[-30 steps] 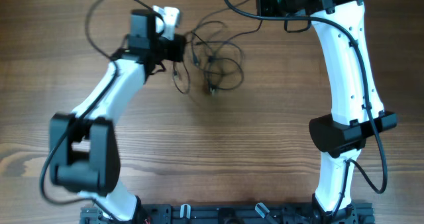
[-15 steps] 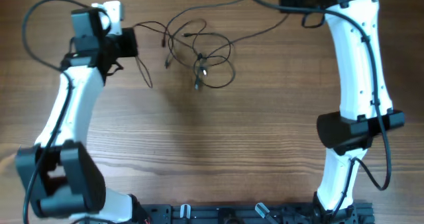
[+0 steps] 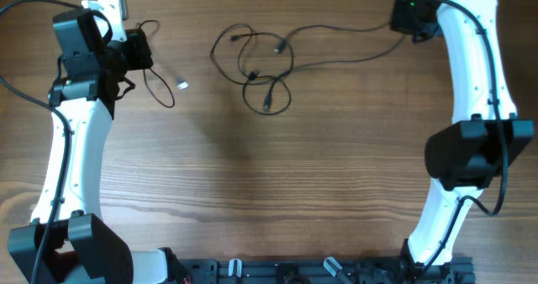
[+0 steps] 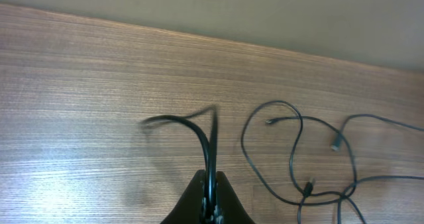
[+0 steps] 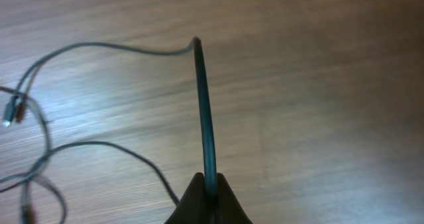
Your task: Untangle cables
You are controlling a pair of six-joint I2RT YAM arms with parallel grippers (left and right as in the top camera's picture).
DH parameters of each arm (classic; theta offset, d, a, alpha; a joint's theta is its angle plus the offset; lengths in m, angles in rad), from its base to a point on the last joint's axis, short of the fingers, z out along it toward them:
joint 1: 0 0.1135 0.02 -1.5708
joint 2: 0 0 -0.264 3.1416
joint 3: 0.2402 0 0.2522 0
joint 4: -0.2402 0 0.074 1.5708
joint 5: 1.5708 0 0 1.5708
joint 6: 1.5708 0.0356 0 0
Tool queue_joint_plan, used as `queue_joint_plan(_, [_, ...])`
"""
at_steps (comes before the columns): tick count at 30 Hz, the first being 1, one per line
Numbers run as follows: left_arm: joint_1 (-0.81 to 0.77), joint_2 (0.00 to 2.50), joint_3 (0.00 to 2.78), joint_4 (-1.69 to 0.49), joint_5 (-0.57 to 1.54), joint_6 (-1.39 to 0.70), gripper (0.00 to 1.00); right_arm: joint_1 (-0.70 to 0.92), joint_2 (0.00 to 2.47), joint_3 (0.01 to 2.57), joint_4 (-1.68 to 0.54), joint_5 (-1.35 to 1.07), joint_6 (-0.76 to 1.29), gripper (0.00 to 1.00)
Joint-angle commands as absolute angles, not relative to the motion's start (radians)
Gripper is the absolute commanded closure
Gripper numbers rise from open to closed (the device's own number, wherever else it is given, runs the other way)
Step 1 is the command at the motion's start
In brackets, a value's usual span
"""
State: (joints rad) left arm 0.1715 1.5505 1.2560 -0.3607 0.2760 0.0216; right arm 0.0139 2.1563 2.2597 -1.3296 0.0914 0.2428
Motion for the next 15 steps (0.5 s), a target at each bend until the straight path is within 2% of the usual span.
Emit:
queue_joint_plan(1, [0.178,1.537,1.261,-0.36,0.268,0.022,0.96,-0.02,2.17,2.225,-1.324,0.108,0.246,0.96])
queue_joint_plan(5, [0.178,1.537,1.261,-0.365,0.315,0.022,0.95,-0.015,2.17,2.217,-1.321,0.08,0.222,0.95])
queue_joint_plan(8, [0.169,1.537,1.261,-0.369,0.359,0.015,0.95,0.01,2.17,2.217,-1.308,-0.043,0.178,0.95])
queue_joint_plan(15, [0.095,1.537,1.261,-0.387,0.371,0.015,0.94,0.12,2.17,2.217,-1.29,-0.161,0.094,0.95])
